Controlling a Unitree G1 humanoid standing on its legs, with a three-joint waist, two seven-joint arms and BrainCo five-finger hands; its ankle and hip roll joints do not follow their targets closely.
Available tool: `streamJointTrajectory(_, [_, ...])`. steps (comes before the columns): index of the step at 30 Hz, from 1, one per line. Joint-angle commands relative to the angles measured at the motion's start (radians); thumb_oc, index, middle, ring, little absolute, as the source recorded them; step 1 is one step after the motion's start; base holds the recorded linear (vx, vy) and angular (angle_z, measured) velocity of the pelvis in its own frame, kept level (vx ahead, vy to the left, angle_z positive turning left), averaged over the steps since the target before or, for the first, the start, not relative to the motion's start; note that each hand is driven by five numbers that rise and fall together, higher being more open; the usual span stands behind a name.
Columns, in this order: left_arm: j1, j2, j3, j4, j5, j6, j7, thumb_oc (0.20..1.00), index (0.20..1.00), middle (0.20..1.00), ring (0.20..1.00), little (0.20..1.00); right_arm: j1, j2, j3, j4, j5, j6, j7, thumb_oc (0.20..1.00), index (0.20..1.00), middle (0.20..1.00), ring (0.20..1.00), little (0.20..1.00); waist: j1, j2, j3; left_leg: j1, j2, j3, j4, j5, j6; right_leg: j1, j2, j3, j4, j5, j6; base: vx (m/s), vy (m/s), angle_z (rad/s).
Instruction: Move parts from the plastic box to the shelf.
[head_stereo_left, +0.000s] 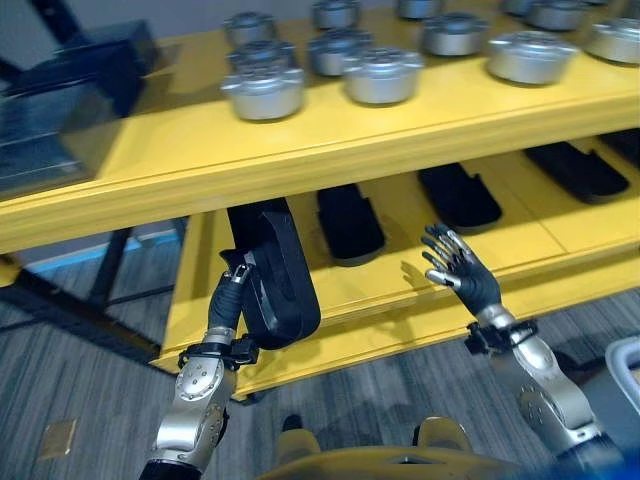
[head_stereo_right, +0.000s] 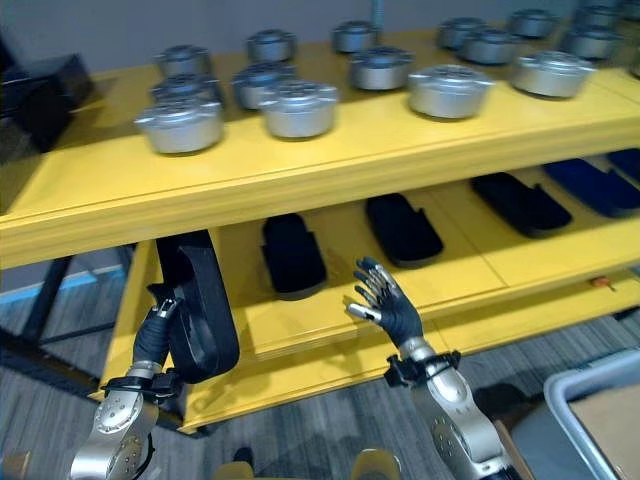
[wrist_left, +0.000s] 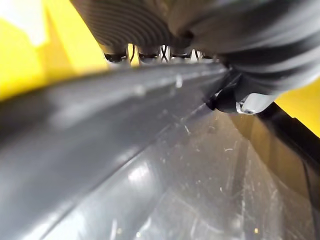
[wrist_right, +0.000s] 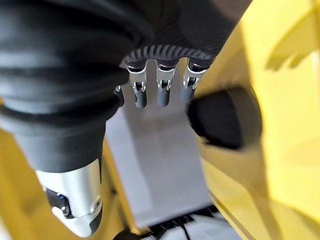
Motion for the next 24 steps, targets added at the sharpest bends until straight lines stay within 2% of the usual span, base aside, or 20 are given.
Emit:
streamJointTrajectory(1, [0.000, 0.043, 0.082, -0.103, -0.012, -0.066, -0.009, 0.200, 0.200, 0.200, 0.200, 0.200, -0.058, 0.017, -0.036, -0.063, 0.003, -0.047, 0.023, 1.000, 1.000, 1.000, 1.000, 1.000, -0.006, -0.008, -0.021, 0.007, 0.019, -0.028, -0.003, 0.020, 0.010, 0.034, 0.027, -0.004, -0.091, 0.093, 0.001, 0.00, 0.239, 0.34])
streamJointTrajectory(2, [0.013, 0.051, 0.097, -0.108, -0.002, -0.067, -0.014, 0.200, 0.200, 0.200, 0.200, 0.200, -0.030, 0.018, -0.055, -0.056, 0.002, -0.036, 0.036, 1.000, 1.000, 1.000, 1.000, 1.000, -0.001, -0.022, -0.029, -0.013, -0.010, -0.031, 0.020, -0.003, 0.015, 0.048, 0.007, -0.011, -0.131, 0.111, 0.010, 0.01, 0.213, 0.23])
streamJointTrajectory(3, [0.017, 0.056, 0.102, -0.110, 0.004, -0.068, -0.015, 0.200, 0.200, 0.200, 0.200, 0.200, -0.022, 0.018, -0.057, -0.057, 0.002, -0.033, 0.040, 1.000, 1.000, 1.000, 1.000, 1.000, 0.002, -0.029, -0.034, -0.022, -0.021, -0.033, 0.030, -0.012, 0.017, 0.053, 0.001, -0.015, -0.144, 0.117, 0.014, 0.01, 0.305, 0.38])
streamJointTrajectory(5, [0.012, 0.077, 0.113, -0.100, 0.035, -0.068, -0.006, 0.200, 0.200, 0.200, 0.200, 0.200, -0.020, 0.022, -0.057, -0.056, 0.000, -0.024, 0.054, 1.000, 1.000, 1.000, 1.000, 1.000, 0.017, -0.067, -0.044, -0.060, -0.051, -0.037, 0.081, -0.043, 0.025, 0.071, -0.018, -0.022, -0.187, 0.138, 0.027, 0.03, 0.209, 0.39])
streamJointTrajectory(9, [-0.013, 0.095, 0.105, -0.086, 0.053, -0.068, 0.004, 0.200, 0.200, 0.200, 0.200, 0.200, -0.038, 0.024, -0.043, -0.053, 0.000, -0.022, 0.059, 1.000, 1.000, 1.000, 1.000, 1.000, 0.026, -0.094, -0.045, -0.083, -0.065, -0.034, 0.105, -0.058, 0.033, 0.074, -0.025, -0.022, -0.205, 0.148, 0.033, 0.01, 0.077, 0.02])
streamJointTrajectory(10, [-0.047, 0.111, 0.090, -0.076, 0.075, -0.065, 0.010, 0.200, 0.200, 0.200, 0.200, 0.200, -0.056, 0.028, -0.020, -0.051, 0.002, -0.016, 0.061, 1.000, 1.000, 1.000, 1.000, 1.000, 0.031, -0.113, -0.043, -0.105, -0.069, -0.030, 0.131, -0.067, 0.036, 0.071, -0.029, -0.020, -0.210, 0.153, 0.036, 0.00, 0.027, -0.05])
streamJointTrajectory(12, [-0.067, 0.116, 0.082, -0.064, 0.082, -0.063, 0.017, 0.200, 0.200, 0.200, 0.200, 0.200, -0.067, 0.030, -0.010, -0.050, 0.005, -0.015, 0.062, 1.000, 1.000, 1.000, 1.000, 1.000, 0.032, -0.121, -0.040, -0.114, -0.070, -0.029, 0.138, -0.071, 0.037, 0.066, -0.028, -0.019, -0.211, 0.154, 0.036, -0.03, 0.019, -0.02])
streamJointTrajectory(13, [-0.142, 0.124, 0.046, -0.015, 0.100, -0.060, 0.044, 0.200, 0.200, 0.200, 0.200, 0.200, -0.113, 0.036, 0.029, -0.047, 0.011, -0.013, 0.054, 1.000, 1.000, 1.000, 1.000, 1.000, 0.033, -0.145, -0.020, -0.155, -0.067, -0.027, 0.191, -0.085, 0.039, 0.037, -0.026, -0.005, -0.193, 0.155, 0.034, -0.08, -0.008, -0.05])
streamJointTrajectory(14, [-0.170, 0.128, 0.034, 0.002, 0.110, -0.057, 0.055, 0.200, 0.200, 0.200, 0.200, 0.200, -0.130, 0.038, 0.045, -0.048, 0.013, -0.012, 0.052, 1.000, 1.000, 1.000, 1.000, 1.000, 0.033, -0.152, -0.011, -0.167, -0.064, -0.028, 0.205, -0.088, 0.039, 0.024, -0.023, 0.000, -0.185, 0.154, 0.033, -0.11, -0.022, -0.05])
streamJointTrajectory(18, [-0.277, 0.134, -0.012, 0.067, 0.126, -0.054, 0.094, 0.200, 0.200, 0.200, 0.200, 0.200, -0.200, 0.048, 0.083, -0.044, 0.020, -0.019, 0.032, 1.000, 1.000, 1.000, 1.000, 1.000, 0.031, -0.165, 0.030, -0.219, -0.060, -0.030, 0.264, -0.103, 0.042, -0.032, -0.015, 0.018, -0.137, 0.151, 0.030, -0.11, -0.011, -0.07])
streamJointTrajectory(24, [-0.577, 0.126, -0.104, 0.231, 0.142, -0.053, 0.224, 0.200, 0.200, 0.200, 0.200, 0.200, -0.407, 0.084, 0.165, -0.038, 0.032, -0.057, -0.042, 1.000, 1.000, 1.000, 1.000, 1.000, 0.015, -0.154, 0.130, -0.380, -0.043, -0.029, 0.394, -0.116, 0.046, -0.247, -0.001, 0.072, 0.026, 0.131, 0.014, -0.20, 0.034, -0.18])
